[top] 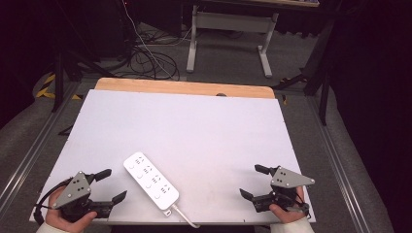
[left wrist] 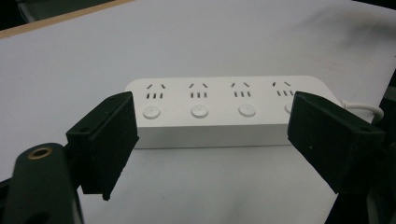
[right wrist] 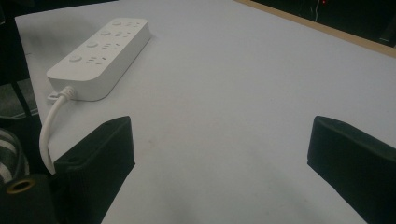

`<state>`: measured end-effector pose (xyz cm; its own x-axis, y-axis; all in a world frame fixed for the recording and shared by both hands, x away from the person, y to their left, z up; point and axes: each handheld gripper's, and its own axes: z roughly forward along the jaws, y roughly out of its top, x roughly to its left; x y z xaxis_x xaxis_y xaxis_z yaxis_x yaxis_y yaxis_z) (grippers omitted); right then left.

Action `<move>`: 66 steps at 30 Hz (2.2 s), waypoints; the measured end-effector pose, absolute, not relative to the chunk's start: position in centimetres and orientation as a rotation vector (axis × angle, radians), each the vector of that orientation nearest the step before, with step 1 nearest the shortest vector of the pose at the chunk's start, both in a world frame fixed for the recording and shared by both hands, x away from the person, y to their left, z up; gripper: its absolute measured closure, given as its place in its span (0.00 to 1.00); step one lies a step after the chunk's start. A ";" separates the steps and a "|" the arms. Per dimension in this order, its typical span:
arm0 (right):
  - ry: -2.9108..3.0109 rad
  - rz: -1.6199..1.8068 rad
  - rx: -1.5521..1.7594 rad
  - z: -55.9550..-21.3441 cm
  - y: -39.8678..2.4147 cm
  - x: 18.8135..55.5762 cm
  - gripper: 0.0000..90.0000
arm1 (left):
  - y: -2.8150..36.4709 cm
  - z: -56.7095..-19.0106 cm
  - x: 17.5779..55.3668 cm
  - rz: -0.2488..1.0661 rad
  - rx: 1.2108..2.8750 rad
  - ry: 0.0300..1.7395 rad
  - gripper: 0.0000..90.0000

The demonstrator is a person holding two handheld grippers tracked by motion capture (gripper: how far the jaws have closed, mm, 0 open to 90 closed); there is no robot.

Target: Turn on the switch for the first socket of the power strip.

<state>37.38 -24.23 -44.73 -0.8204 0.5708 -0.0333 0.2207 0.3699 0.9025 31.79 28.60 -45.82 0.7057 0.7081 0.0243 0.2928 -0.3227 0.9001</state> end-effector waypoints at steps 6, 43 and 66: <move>2.295 1.433 0.691 -44.7 -24.3 37.4 0.09 | 28.6 -45.4 31.7 0.529 1.943 0.780 0.20; 2.306 1.437 0.686 -44.8 -24.0 37.3 0.09 | 23.3 -42.8 34.3 0.372 1.999 0.630 0.34; 2.313 1.434 0.676 -44.9 -24.0 37.3 0.09 | 19.3 -42.4 35.5 0.322 2.039 0.553 0.35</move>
<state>37.32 -23.96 -44.86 -0.8306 0.5559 -0.0334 0.2176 0.3790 0.8994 35.47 19.26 -42.39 0.8623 0.5065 0.0027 0.2519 -0.4334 0.8653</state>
